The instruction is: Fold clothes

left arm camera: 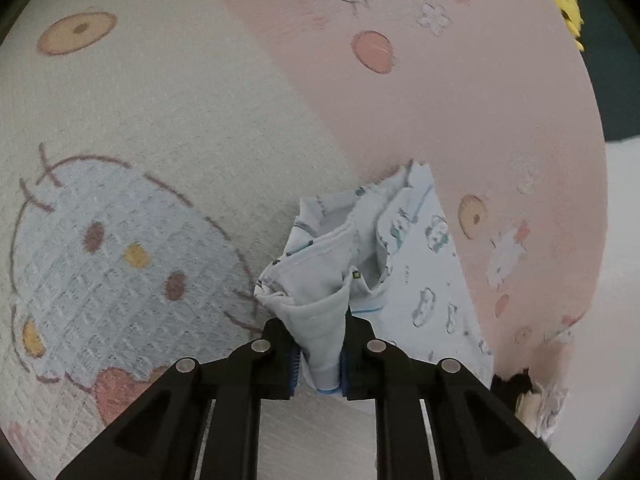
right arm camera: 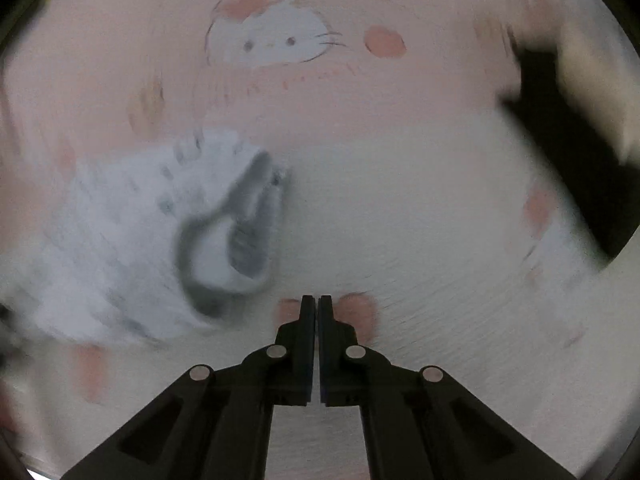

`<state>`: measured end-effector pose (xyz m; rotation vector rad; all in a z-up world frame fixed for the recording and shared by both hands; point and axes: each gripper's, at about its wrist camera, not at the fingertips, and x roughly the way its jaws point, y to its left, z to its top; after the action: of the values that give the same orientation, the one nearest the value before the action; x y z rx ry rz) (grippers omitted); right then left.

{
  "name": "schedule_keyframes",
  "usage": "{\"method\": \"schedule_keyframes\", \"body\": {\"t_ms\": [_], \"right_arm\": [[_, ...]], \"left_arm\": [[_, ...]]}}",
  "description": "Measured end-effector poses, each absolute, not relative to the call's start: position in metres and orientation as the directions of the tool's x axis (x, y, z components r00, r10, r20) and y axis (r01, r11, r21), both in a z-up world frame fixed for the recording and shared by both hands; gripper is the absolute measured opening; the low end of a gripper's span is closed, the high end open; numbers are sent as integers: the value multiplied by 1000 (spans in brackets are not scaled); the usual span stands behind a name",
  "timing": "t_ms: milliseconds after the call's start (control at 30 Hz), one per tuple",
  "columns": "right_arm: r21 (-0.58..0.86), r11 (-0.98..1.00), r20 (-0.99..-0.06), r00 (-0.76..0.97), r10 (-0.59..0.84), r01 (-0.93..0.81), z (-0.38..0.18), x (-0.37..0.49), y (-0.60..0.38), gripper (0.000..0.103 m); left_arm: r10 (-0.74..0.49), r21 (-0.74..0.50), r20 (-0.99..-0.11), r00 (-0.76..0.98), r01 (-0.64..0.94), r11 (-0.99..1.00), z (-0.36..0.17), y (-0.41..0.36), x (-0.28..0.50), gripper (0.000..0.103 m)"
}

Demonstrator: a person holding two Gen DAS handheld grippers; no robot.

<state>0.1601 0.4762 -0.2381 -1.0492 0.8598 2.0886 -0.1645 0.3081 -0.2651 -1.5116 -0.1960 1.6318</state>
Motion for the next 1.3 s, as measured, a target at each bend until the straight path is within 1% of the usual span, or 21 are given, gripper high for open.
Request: {"method": "schedule_keyframes", "body": {"t_ms": [67, 133, 167, 200, 233, 267, 300, 333, 367, 467, 567, 633, 733, 933, 1000, 1133, 1167, 1200, 1233, 1267, 1300], "right_arm": [[422, -519, -803, -572, 166, -743, -238, 172, 483, 2], [487, -480, -786, -606, 124, -729, -240, 175, 482, 3], [517, -458, -779, -619, 99, -723, -241, 176, 481, 6], [542, -445, -771, -633, 74, -713, -242, 175, 478, 8], [564, -433, -762, -645, 54, -703, -243, 174, 476, 17], [578, -424, -756, -653, 44, -698, -243, 173, 474, 32], [591, -414, -750, -661, 34, -692, -243, 172, 472, 39], [610, -400, -739, -673, 24, -684, -244, 172, 471, 50], [645, -372, -717, -697, 10, -668, -245, 173, 471, 56], [731, -257, -658, -753, -23, -632, -252, 175, 472, 60], [804, -88, -593, -803, -61, -588, -269, 178, 474, 62], [830, -11, -558, -828, -60, -558, -276, 178, 475, 63], [850, 72, -522, -853, -29, -522, -284, 176, 476, 63], [847, 70, -530, -846, 56, -526, -279, 172, 477, 62], [843, 57, -537, -841, 62, -535, -280, 167, 478, 56], [832, 45, -555, -827, 93, -553, -279, 158, 482, 53], [824, 38, -566, -819, 98, -565, -278, 155, 483, 44], [814, 29, -579, -809, 103, -580, -277, 153, 485, 37], [798, 16, -600, -793, 108, -602, -277, 151, 486, 23], [784, 5, -617, -779, 113, -620, -276, 153, 489, 15], [773, -5, -629, -768, 119, -634, -274, 154, 490, 13]], "left_arm": [[671, -641, -729, 135, -480, -599, -264, 309, -163, 13], [700, -692, -696, 160, -408, -595, -264, 306, -166, 15], [719, -725, -672, 176, -353, -592, -266, 302, -169, 20], [742, -757, -643, 191, -305, -578, -267, 299, -171, 31], [764, -787, -612, 204, -255, -562, -269, 296, -173, 40], [785, -811, -583, 210, -211, -546, -270, 293, -176, 61], [801, -825, -564, 200, -184, -535, -269, 289, -177, 74], [814, -834, -551, 183, -165, -527, -267, 285, -179, 75], [823, -839, -543, 166, -157, -521, -264, 281, -180, 76], [807, -822, -566, 170, -195, -535, -259, 284, -182, 76], [762, -772, -624, 170, -285, -568, -255, 293, -179, 76], [745, -751, -645, 171, -321, -577, -255, 297, -177, 76], [731, -741, -658, 180, -329, -585, -259, 302, -174, 76], [718, -717, -677, 164, -368, -592, -256, 311, -170, 76], [710, -703, -687, 158, -393, -593, -254, 317, -168, 76], [706, -686, -695, 138, -420, -594, -257, 323, -160, 76], [707, -685, -695, 133, -423, -594, -257, 328, -159, 76], [707, -682, -696, 128, -427, -594, -257, 334, -159, 76], [706, -677, -697, 123, -436, -593, -257, 338, -160, 76], [704, -669, -700, 118, -454, -589, -257, 336, -156, 75], [700, -655, -705, 109, -478, -585, -256, 338, -154, 75]]}}
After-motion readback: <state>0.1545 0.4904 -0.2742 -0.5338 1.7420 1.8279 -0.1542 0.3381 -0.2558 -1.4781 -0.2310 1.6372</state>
